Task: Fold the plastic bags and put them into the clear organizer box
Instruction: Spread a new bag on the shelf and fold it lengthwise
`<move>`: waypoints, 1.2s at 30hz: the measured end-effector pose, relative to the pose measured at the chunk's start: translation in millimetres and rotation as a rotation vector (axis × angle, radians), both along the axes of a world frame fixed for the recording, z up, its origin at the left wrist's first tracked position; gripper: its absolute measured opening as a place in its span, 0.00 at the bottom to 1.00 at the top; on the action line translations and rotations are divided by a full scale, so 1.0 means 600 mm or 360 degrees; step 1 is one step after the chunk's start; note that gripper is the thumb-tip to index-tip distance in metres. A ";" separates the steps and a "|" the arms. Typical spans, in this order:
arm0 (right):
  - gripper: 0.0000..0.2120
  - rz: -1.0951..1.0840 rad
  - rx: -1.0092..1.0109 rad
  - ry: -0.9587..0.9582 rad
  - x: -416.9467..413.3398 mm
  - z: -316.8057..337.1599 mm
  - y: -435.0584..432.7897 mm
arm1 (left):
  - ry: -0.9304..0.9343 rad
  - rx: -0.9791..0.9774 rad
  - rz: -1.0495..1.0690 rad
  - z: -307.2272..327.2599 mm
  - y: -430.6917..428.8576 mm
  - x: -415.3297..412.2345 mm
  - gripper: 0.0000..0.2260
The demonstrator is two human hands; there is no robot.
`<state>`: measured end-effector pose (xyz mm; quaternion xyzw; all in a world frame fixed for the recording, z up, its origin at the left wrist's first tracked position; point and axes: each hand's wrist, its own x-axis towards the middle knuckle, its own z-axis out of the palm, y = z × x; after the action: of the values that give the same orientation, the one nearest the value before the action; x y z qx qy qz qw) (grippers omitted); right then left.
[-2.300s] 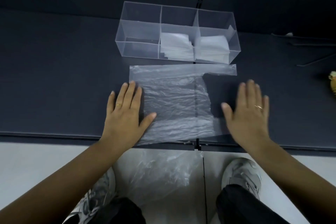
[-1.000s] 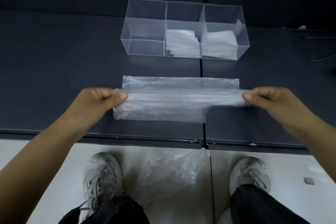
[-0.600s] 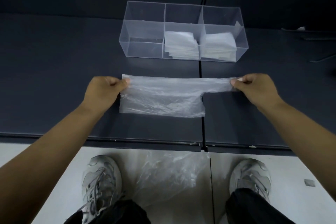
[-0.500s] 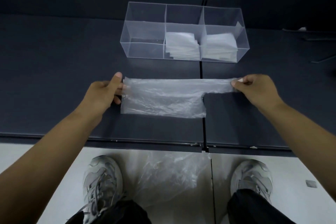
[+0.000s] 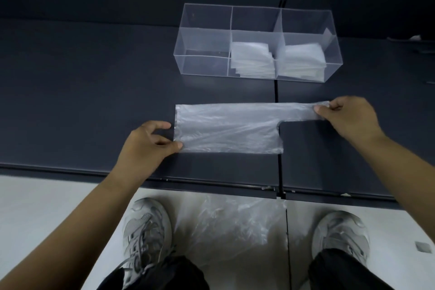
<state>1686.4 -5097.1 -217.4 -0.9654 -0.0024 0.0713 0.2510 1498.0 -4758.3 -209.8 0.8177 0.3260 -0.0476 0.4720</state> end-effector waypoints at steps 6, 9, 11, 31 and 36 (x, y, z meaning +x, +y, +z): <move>0.19 -0.0028 -0.0032 0.0043 0.004 0.002 0.003 | 0.0106 0.0486 -0.0115 0.014 -0.006 -0.014 0.20; 0.15 -0.0094 -0.0009 0.0008 -0.002 0.010 0.009 | -0.0350 0.0905 -0.0105 0.031 -0.034 0.001 0.11; 0.13 -0.0102 0.0026 -0.0257 -0.018 0.022 0.028 | -0.0645 0.1057 -0.0338 0.033 -0.069 0.021 0.14; 0.40 0.1063 -0.0621 -0.0196 -0.129 -0.039 0.101 | 0.0079 0.1409 -0.0981 -0.055 -0.007 0.017 0.44; 0.33 0.0980 -0.0060 -0.0242 -0.124 -0.016 0.051 | -0.0059 0.1282 -0.0791 -0.035 0.004 0.008 0.45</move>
<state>1611.9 -5066.5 -226.7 -0.9263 -0.3120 0.0716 0.1986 1502.9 -4756.0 -230.8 0.9896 0.1045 -0.0143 0.0974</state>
